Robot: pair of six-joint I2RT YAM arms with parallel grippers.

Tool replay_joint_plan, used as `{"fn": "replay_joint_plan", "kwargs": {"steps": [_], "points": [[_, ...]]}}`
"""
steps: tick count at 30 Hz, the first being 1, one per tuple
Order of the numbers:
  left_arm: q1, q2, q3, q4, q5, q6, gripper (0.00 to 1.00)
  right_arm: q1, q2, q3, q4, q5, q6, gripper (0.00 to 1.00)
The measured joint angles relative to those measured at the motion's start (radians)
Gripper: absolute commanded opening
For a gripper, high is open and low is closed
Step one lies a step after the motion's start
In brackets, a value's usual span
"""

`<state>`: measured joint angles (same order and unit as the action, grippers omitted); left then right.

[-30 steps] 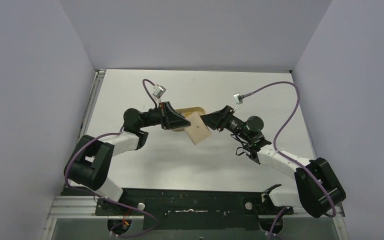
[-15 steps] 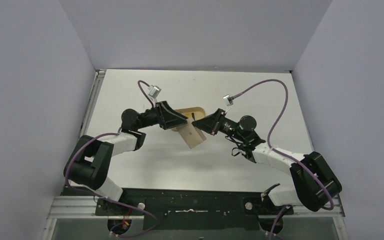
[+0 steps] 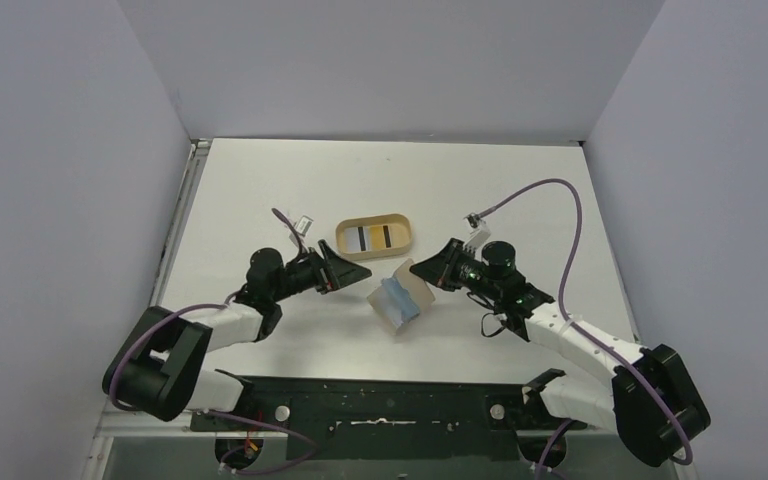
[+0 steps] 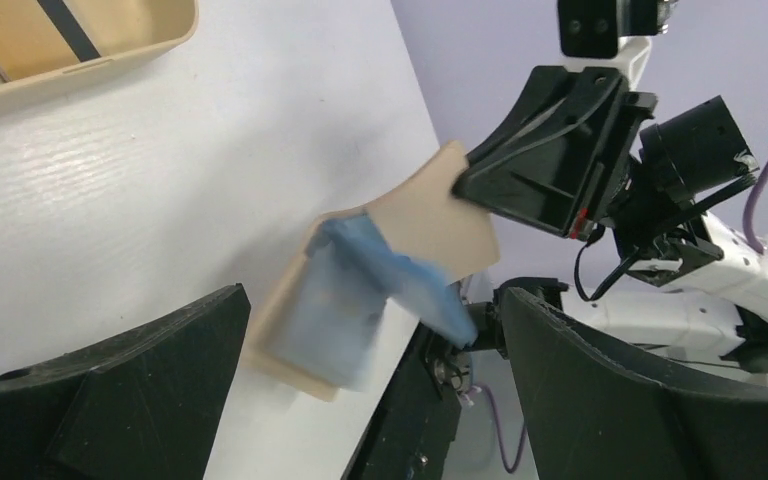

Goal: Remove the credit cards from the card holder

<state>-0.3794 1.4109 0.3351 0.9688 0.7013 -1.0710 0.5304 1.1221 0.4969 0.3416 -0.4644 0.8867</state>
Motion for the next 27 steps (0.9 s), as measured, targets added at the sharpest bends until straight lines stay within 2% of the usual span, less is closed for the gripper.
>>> {"fn": "replay_joint_plan", "kwargs": {"steps": [5,13,17,20,24,27], "points": [[-0.108,-0.098,0.000,-0.161,-0.127,0.120,0.97,0.000,0.019,-0.078,-0.021,0.087,0.048,0.00],[-0.176,0.057,-0.052,-0.161,-0.253,0.134,0.97,-0.001,0.112,-0.192,0.106,0.251,0.206,0.00],[-0.190,0.083,-0.073,-0.172,-0.296,0.132,0.97,0.000,0.072,-0.244,0.087,0.367,0.269,0.00],[-0.213,0.083,-0.069,-0.173,-0.327,0.133,0.97,0.001,-0.022,-0.262,0.013,0.459,0.300,0.00],[-0.269,0.113,-0.047,-0.162,-0.363,0.125,0.78,0.001,-0.121,-0.279,-0.068,0.545,0.329,0.00],[-0.312,0.181,-0.036,-0.092,-0.386,0.085,0.69,0.001,-0.148,-0.312,-0.082,0.580,0.353,0.00]]}}
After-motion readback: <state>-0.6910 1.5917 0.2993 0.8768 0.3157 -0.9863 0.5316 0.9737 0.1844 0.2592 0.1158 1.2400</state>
